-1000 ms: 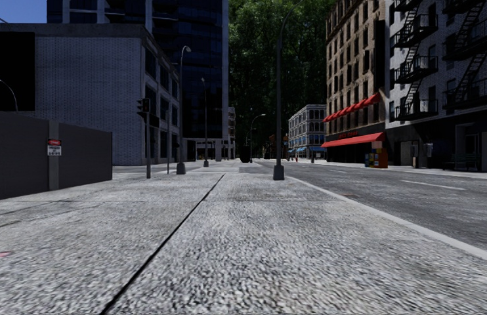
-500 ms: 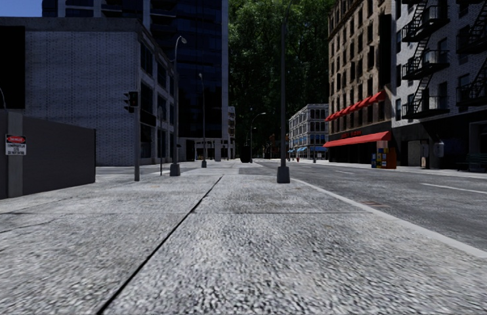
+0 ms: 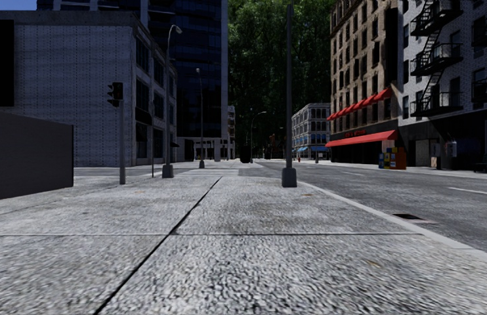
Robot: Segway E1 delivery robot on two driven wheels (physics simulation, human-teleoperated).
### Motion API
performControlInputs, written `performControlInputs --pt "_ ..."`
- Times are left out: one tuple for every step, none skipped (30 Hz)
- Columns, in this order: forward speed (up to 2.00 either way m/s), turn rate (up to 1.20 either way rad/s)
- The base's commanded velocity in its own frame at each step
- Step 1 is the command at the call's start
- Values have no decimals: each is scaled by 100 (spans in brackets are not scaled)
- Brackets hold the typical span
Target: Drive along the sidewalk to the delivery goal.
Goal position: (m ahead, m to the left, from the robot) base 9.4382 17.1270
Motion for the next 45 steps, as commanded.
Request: performControlInputs --pt "200 0" --pt "200 0" --pt "200 0" --pt "200 0" --pt "200 0" --pt "200 0" --pt "200 0" --pt "200 0" --pt "194 0" --pt "200 0" --pt "200 0" --pt "200 1" --pt "200 1" --pt "200 6" --pt "200 9" --pt "200 11" --pt "200 11" --pt "200 13" --pt "200 15" --pt "200 15" --pt "200 15" --pt "200 15" --pt "200 15" --pt "200 15" --pt "200 15" --pt "200 15" --pt "200 16" --pt "200 16" --pt "200 16" --pt "200 16" --pt "200 16" --pt "200 20" --pt "200 20" --pt "200 24" --pt "200 27" --pt "200 29" --pt "200 31" --pt "200 31" --pt "200 31" --pt "196 31" --pt "196 31" --pt "193 31" --pt "192 31" --pt "192 31" --pt "192 31"
